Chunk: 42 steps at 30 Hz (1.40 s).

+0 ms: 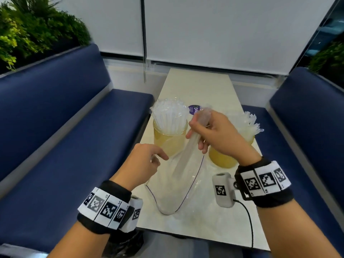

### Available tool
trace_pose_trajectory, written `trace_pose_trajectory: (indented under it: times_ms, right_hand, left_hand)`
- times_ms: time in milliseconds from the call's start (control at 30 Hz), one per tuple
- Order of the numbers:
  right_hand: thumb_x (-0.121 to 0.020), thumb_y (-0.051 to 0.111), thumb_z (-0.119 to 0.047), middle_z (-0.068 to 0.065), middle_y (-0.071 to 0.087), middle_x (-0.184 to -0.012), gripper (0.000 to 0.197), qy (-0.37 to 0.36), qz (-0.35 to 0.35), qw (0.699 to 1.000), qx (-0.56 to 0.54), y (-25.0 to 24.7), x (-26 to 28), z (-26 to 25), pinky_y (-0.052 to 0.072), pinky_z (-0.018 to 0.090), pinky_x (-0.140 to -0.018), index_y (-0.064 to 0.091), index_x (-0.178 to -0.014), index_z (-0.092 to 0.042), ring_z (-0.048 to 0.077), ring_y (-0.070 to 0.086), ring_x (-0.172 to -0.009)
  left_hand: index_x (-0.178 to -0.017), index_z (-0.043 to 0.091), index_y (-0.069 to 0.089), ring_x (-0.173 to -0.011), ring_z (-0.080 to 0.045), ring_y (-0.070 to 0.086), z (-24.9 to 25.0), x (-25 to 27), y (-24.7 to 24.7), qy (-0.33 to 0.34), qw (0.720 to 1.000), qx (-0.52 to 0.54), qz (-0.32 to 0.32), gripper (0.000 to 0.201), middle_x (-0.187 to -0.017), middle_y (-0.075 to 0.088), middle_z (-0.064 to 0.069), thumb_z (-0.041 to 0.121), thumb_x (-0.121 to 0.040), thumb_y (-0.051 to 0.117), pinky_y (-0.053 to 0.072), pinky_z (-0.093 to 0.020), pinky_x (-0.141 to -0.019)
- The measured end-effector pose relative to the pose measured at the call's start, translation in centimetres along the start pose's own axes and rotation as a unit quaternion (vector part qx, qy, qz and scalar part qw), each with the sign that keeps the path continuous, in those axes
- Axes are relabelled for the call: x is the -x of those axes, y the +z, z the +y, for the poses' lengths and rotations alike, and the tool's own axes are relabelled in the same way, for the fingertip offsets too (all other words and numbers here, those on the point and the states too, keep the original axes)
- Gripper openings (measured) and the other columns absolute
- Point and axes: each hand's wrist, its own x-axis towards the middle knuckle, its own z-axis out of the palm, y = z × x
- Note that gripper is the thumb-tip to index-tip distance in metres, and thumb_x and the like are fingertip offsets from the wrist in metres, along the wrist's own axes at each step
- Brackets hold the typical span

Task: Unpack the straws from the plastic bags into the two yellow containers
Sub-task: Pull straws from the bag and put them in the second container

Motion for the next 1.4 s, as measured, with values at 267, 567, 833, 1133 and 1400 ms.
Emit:
trace_pose_trajectory:
  times_ms: [267,567,833,1133,1400]
  right_hand:
    - [-0.102,0.055,-0.031,0.009,0.074,-0.086,0.032,-0.129,0.274,0.950,0.083,-12.6,-1.5,-4.2,0.054,0.029,-0.044,0.056,-0.113,-0.001,0.022,0.062,-0.049]
    - [-0.098,0.052,-0.037,0.010,0.071,-0.087,0.030,0.014,0.301,0.924,0.237,-17.0,-5.8,2.8,0.059,0.034,-0.052,0.062,-0.104,-0.008,0.023,0.068,-0.064]
    - [-0.094,0.064,-0.038,0.013,0.069,-0.095,0.030,0.145,0.204,0.929,0.274,-11.2,-6.5,10.8,0.062,0.042,-0.075,0.062,-0.108,-0.011,0.027,0.071,-0.077]
    - [-0.075,0.082,-0.022,-0.001,0.061,-0.118,0.053,0.069,0.287,0.895,0.335,-11.6,-6.0,11.5,0.053,0.041,-0.089,0.059,-0.123,-0.025,0.023,0.055,-0.112]
    - [-0.105,0.034,-0.022,0.014,0.054,-0.134,0.036,0.102,0.092,0.876,0.463,-10.2,-6.3,14.5,0.041,0.038,-0.102,0.047,-0.135,-0.007,0.028,0.052,-0.122]
  left_hand:
    - [-0.132,0.041,0.058,-0.087,-0.001,0.061,2.2,0.3,-0.4,-0.018,0.995,-0.100,-0.015,0.049,-0.096,0.062,0.022,0.024,-0.087,0.067,0.049,-0.023,-0.077]
    - [-0.136,0.037,0.058,-0.105,-0.003,0.062,2.9,0.0,0.0,-0.010,0.996,-0.085,-0.039,0.045,-0.138,0.056,0.023,0.030,-0.092,0.065,0.049,-0.026,-0.097]
    - [-0.133,0.034,0.061,-0.102,-0.004,0.062,3.7,-0.2,0.4,0.005,0.996,-0.076,-0.041,0.038,-0.133,0.059,0.020,0.029,-0.096,0.062,0.048,-0.024,-0.095]
    - [-0.131,0.032,0.063,-0.095,-0.003,0.058,3.4,-0.3,0.5,0.007,0.997,-0.062,-0.038,0.034,-0.125,0.060,0.021,0.028,-0.097,0.061,0.040,-0.016,-0.080]
    - [-0.133,0.034,0.061,-0.099,-0.003,0.060,2.8,-0.1,0.2,0.008,0.997,-0.052,-0.051,0.038,-0.130,0.060,0.020,0.027,-0.095,0.062,0.047,-0.022,-0.090]
